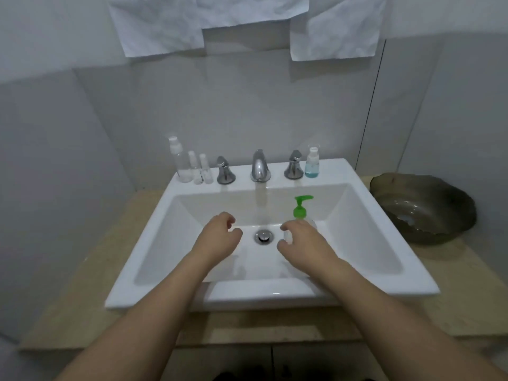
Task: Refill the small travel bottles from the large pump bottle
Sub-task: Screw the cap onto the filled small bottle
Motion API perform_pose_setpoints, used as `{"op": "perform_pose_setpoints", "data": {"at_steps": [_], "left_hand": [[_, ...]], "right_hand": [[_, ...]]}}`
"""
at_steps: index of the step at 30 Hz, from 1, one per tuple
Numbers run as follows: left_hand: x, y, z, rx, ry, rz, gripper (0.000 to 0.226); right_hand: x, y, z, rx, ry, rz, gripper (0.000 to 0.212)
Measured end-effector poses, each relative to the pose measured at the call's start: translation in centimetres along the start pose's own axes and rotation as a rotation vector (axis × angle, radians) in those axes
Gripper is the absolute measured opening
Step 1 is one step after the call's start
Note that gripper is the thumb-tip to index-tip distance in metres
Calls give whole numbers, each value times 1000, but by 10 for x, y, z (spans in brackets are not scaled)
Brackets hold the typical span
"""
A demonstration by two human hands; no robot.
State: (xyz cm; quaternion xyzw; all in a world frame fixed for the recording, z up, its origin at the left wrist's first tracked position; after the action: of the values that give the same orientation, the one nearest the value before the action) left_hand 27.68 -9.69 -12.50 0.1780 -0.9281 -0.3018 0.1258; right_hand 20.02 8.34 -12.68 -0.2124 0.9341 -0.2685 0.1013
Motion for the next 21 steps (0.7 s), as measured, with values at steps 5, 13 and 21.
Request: {"op": "perform_pose_setpoints", "data": {"at_steps": [5, 13, 21], "left_hand": [[12, -32, -36, -105, 123, -49, 41], [55, -69, -85, -113, 273, -14, 39], [118, -46, -108, 186, 411, 191, 44]], "right_hand": [[13, -58, 47, 91, -28, -69, 43], [80, -104, 71, 388, -21, 48, 47], [129, -116, 104, 346, -54, 46, 50]]}}
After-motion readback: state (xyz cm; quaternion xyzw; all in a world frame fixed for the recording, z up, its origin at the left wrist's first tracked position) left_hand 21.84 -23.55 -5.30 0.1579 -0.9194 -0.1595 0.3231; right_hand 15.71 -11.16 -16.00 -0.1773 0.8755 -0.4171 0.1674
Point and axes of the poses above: each hand's wrist, its own x-axis towards the middle knuckle, its own z-axis out of the palm, y = z × x, the point moved 10 cm from there along x, towards the middle knuckle, and after that the axes turned 11 degrees about z, right-handed, at the moved point
